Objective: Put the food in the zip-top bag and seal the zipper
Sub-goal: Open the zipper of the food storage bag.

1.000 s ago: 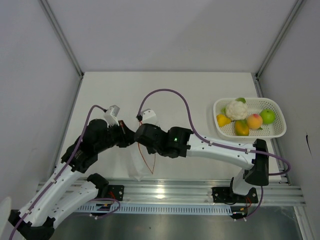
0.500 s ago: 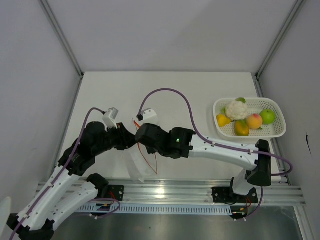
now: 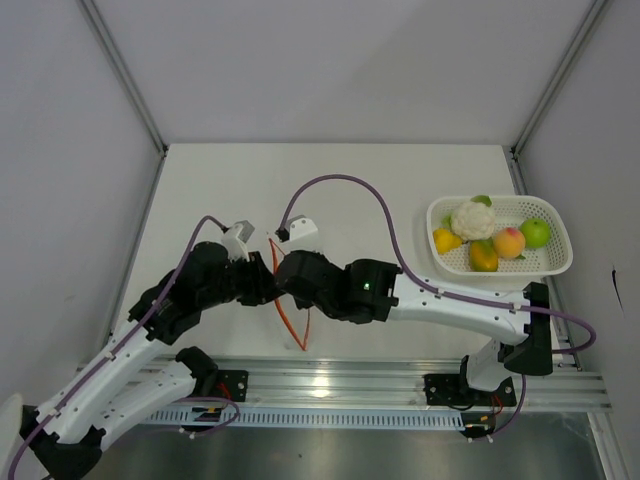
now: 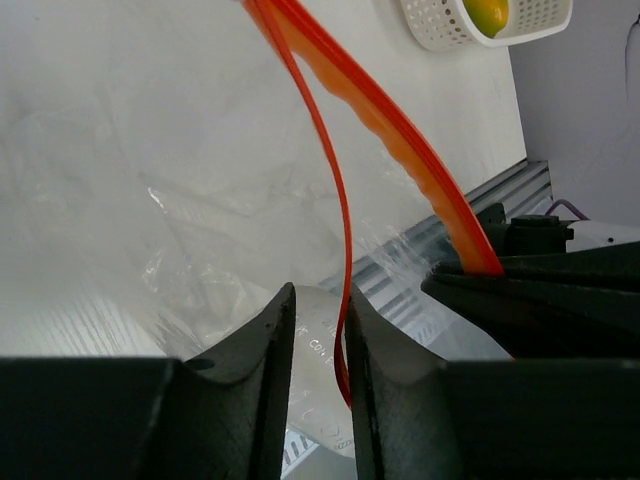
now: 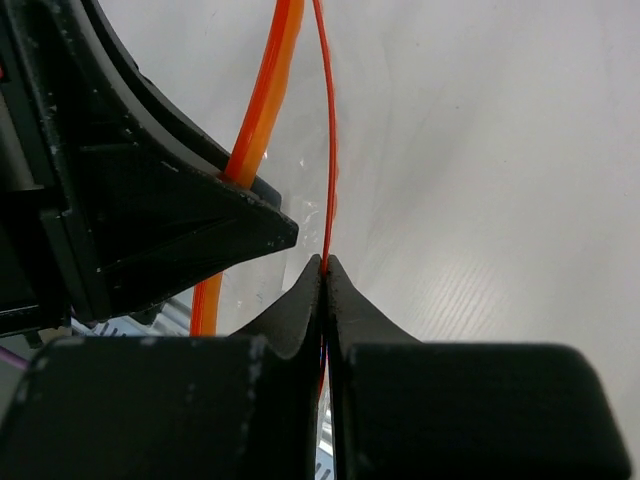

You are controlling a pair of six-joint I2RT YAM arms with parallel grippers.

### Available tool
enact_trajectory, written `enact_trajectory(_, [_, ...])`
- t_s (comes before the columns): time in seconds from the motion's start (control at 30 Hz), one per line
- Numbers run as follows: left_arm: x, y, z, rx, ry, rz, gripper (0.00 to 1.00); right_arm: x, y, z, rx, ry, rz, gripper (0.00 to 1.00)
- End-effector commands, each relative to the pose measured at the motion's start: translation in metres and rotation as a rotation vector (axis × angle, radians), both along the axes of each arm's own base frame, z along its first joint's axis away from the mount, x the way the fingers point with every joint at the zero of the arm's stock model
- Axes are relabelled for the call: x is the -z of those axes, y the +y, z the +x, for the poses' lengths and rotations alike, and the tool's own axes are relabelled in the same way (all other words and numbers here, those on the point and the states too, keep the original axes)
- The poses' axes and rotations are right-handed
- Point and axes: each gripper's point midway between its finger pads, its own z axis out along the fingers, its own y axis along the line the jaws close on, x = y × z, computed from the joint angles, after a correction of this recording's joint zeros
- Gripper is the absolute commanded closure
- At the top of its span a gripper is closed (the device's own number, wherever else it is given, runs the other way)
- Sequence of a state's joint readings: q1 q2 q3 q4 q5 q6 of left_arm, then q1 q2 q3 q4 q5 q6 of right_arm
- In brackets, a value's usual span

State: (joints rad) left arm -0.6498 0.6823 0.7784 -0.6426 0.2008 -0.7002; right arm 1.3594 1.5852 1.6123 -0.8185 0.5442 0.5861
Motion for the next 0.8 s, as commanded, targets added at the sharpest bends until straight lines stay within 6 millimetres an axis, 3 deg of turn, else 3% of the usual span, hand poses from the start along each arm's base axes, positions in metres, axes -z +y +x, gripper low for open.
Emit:
enact_trajectory(0.0, [-0.009, -0.001, 0.002, -0.008, -0.030, -0.009, 0.73, -0.017, 0.001, 0.005, 0.028, -0.063, 0.042, 1.00])
enact_trajectory(0.07, [-0.005, 0.000, 0.002, -0.016, -0.018, 0.006, 0.80, -0.013, -0.001, 0.008, 0.039, -0.057, 0.044, 1.00])
enact_trajectory(0.13, [-0.007, 0.001, 0.001, -0.012, -0.013, 0.010, 0.99, -0.011, -0.005, 0.012, 0.048, -0.053, 0.040, 1.00])
enact_trajectory(0.33, [-0.025, 0.010, -0.002, -0.011, -0.035, 0.058, 0.99, 0.008, -0.044, 0.044, 0.143, -0.084, -0.055, 1.00])
enact_trajectory(0.37, [-0.045, 0.012, 0.000, -0.012, -0.073, 0.051, 0.99, 0.010, -0.052, 0.050, 0.160, -0.095, -0.081, 1.00])
enact_trajectory(0.43, [-0.047, 0.014, 0.001, -0.009, -0.065, 0.087, 0.99, 0.010, -0.066, 0.062, 0.190, -0.129, -0.126, 1.00])
enact_trajectory(0.47, [-0.060, 0.015, 0.002, -0.006, -0.097, 0.083, 0.99, 0.014, -0.071, 0.065, 0.203, -0.141, -0.150, 1.00])
enact_trajectory(0.63, [-0.061, 0.014, 0.009, 0.005, -0.065, 0.150, 0.99, 0.021, -0.093, 0.090, 0.274, -0.140, -0.165, 1.00])
enact_trajectory(0.77, [-0.048, -0.016, 0.020, 0.107, -0.045, 0.125, 0.99, 0.027, -0.088, 0.099, 0.243, -0.123, -0.104, 1.00])
